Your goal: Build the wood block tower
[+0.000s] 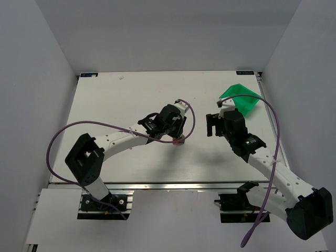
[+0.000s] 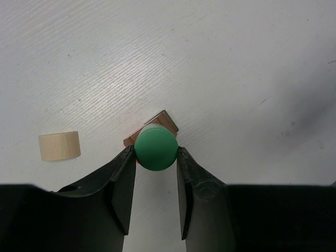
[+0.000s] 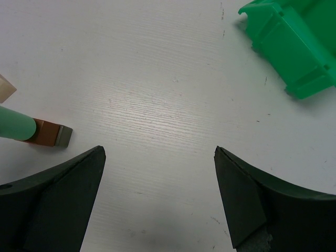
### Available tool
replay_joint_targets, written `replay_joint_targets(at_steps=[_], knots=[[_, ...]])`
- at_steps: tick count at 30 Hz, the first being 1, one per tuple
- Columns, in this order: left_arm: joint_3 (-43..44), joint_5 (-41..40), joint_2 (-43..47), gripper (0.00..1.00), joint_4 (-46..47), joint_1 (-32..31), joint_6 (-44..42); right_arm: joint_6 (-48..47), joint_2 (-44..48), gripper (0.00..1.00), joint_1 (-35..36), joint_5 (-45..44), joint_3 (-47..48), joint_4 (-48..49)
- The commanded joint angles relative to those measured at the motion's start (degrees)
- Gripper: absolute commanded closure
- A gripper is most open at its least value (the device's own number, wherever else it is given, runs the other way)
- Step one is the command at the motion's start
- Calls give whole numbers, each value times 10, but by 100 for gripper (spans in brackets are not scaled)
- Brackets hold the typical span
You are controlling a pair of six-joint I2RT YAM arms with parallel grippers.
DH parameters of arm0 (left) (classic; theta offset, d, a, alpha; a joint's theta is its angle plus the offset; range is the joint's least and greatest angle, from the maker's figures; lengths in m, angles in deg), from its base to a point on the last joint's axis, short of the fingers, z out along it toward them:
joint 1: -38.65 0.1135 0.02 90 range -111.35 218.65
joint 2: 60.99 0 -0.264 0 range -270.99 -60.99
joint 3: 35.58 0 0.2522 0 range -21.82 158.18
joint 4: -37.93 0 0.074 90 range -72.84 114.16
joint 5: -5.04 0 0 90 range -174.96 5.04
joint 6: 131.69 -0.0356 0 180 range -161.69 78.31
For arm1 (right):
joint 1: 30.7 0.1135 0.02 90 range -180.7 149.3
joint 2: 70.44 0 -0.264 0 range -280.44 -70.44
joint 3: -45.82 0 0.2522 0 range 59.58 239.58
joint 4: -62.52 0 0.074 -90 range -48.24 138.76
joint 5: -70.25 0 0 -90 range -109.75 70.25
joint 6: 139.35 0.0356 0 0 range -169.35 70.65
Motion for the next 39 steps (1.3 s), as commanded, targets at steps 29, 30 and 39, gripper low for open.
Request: replay_joint_targets(at_steps=[29, 30, 39], knots=[[24, -14, 0, 85, -8, -6, 5, -3, -7, 11, 1, -9, -2, 5], [24, -16, 1, 85, -9, -6, 5, -4, -7, 11, 1, -8, -3, 5], [24, -10, -4, 81, -5, -7, 2, -7, -18, 10, 1, -2, 4, -4]])
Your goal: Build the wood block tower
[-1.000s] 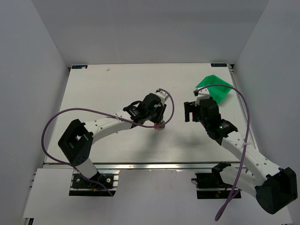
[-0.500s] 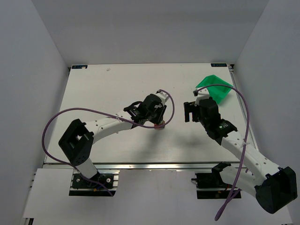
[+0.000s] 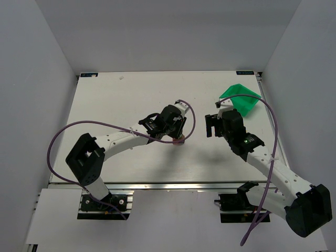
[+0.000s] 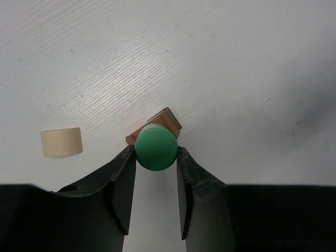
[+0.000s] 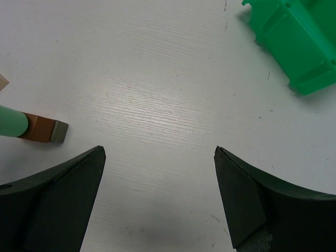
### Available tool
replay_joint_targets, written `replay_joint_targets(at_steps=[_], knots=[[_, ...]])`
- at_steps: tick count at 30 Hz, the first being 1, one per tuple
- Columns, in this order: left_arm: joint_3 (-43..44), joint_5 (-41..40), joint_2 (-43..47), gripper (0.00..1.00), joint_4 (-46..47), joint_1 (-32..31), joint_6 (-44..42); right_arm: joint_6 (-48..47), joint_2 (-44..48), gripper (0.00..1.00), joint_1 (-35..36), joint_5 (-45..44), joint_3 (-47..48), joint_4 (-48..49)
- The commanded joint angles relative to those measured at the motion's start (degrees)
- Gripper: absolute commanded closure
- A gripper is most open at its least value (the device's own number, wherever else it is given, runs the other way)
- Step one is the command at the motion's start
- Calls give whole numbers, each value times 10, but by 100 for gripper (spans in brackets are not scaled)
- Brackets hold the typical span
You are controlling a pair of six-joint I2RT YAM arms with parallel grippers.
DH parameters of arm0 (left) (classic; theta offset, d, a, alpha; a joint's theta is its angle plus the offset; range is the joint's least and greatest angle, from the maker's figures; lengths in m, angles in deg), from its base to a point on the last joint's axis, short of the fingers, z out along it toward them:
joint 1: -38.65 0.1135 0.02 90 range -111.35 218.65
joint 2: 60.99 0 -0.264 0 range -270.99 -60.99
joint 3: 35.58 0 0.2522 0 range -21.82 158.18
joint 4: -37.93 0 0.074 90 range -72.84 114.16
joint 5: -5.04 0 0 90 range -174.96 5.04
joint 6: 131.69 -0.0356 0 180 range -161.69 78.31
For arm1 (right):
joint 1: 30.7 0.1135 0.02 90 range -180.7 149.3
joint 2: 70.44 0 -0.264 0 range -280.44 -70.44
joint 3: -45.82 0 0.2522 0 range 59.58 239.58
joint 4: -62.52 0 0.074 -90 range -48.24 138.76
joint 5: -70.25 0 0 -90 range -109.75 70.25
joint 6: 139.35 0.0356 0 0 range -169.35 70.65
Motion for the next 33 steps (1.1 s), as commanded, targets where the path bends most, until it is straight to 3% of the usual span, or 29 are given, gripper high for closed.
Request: replay_joint_targets(at_steps=[1, 33], knots=[[21, 5, -1, 79, 8, -5, -3, -4, -4, 10, 1, -2, 5, -3], [23, -2, 10, 76, 2, -6, -2, -5, 1, 11, 1, -5, 3, -2]])
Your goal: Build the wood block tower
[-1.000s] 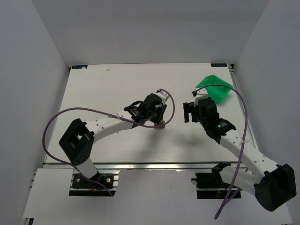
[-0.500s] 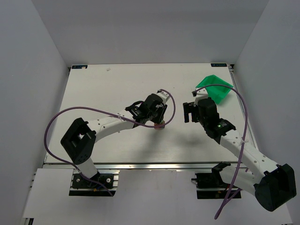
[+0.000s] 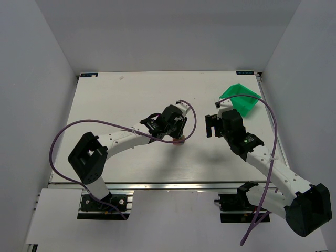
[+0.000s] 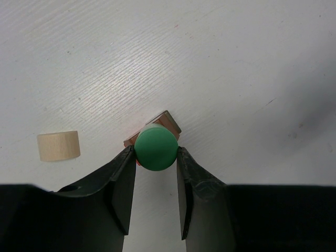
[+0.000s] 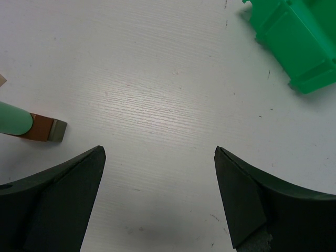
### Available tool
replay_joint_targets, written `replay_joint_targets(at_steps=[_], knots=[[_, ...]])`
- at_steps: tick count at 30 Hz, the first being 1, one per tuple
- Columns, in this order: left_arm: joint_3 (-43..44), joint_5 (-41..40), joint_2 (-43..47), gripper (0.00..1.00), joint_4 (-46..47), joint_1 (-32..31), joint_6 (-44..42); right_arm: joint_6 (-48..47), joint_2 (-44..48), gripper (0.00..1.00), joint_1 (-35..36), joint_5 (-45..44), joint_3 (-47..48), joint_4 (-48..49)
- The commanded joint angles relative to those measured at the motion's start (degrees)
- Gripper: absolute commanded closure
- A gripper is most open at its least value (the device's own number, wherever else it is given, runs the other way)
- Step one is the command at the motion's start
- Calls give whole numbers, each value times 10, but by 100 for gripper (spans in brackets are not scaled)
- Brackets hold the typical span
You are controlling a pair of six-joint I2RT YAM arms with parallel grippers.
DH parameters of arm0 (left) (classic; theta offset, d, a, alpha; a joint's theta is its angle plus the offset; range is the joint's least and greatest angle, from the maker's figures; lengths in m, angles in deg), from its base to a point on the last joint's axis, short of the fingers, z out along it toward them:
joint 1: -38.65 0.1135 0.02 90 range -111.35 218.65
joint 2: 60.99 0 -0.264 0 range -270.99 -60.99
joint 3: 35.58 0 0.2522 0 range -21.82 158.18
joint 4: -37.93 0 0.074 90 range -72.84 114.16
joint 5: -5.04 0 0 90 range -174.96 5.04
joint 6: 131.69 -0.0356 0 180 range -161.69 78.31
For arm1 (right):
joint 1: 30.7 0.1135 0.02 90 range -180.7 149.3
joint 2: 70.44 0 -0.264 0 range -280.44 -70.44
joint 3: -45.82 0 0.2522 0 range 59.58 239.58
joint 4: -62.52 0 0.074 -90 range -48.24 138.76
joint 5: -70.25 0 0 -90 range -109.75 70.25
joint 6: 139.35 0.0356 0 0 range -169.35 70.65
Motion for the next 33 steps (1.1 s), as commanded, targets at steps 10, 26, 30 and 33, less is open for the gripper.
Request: replay_joint_targets(at_steps=[10, 26, 30, 33], knots=[[16, -3, 34, 74, -3, -7, -5, -5, 1, 11, 1, -2, 3, 3], [22, -16, 28, 61, -10, -8, -11, -8, -2, 11, 1, 1, 3, 4], [22, -13, 30, 57, -12, -8, -13, -9, -5, 11, 1, 2, 3, 3], [20, -8, 33, 50, -7, -8, -13, -9, -4, 10, 1, 1, 3, 3]])
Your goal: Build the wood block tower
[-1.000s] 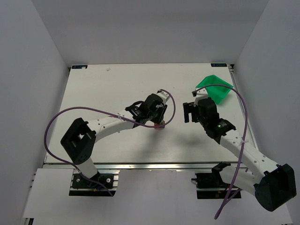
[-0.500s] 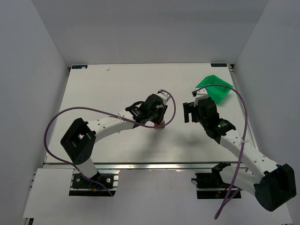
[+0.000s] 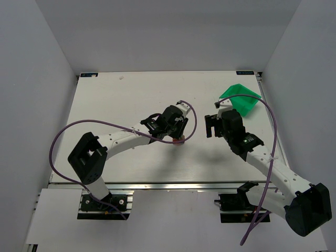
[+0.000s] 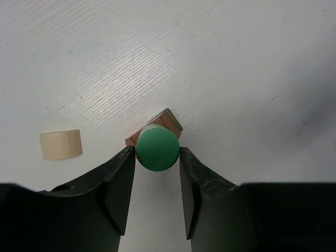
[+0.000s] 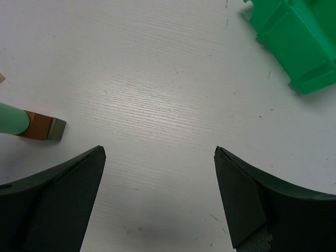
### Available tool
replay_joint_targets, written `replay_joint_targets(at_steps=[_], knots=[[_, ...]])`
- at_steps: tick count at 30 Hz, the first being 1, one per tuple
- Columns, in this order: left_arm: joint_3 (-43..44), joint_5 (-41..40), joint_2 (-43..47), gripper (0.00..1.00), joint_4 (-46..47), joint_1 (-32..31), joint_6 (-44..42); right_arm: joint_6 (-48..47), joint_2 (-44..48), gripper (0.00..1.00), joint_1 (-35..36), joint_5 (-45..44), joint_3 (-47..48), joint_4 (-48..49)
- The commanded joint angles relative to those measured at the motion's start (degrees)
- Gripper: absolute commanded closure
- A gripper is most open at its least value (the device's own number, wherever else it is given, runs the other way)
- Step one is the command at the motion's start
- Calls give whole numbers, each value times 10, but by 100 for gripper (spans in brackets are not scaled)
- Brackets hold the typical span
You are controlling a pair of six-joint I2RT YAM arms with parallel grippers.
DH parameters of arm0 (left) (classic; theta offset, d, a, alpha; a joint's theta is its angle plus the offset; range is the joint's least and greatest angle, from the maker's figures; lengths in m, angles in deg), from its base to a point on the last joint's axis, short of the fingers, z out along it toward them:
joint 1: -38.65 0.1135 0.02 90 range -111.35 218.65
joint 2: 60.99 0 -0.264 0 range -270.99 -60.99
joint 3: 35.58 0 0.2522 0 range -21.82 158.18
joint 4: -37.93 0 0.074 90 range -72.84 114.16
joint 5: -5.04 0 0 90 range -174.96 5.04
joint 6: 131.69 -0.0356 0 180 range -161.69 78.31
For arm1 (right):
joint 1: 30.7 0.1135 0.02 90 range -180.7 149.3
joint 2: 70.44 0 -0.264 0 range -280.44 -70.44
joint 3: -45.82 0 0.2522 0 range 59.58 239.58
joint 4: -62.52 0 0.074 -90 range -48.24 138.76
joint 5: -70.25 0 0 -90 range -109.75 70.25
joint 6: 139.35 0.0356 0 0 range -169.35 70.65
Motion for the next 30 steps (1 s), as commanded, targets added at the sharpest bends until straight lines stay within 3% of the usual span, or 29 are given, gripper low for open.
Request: replay_joint_targets(at_steps=[1, 4, 14, 16, 18, 25, 29, 30], knots=[[20, 0, 31, 50, -3, -4, -3, -5, -1, 11, 1, -1, 3, 3], [19, 4, 32, 48, -3, -4, -4, -5, -1, 11, 1, -1, 3, 3], [17, 8, 46, 26, -3, -5, -5, -5, 1, 11, 1, 4, 2, 4], [14, 10, 55, 19, -3, -5, -4, -6, 1, 11, 1, 6, 1, 4], [13, 15, 73, 3, -8, -5, -5, -7, 1, 11, 1, 9, 2, 4], [-34, 25, 191, 2, -51, -2, -5, -12, 9, 11, 1, 18, 3, 2], [-75, -40, 280, 2, -96, 13, 54, -29, 23, 10, 1, 45, 9, 0], [-82, -102, 308, 2, -112, 12, 104, -33, 24, 11, 1, 52, 14, -1]])
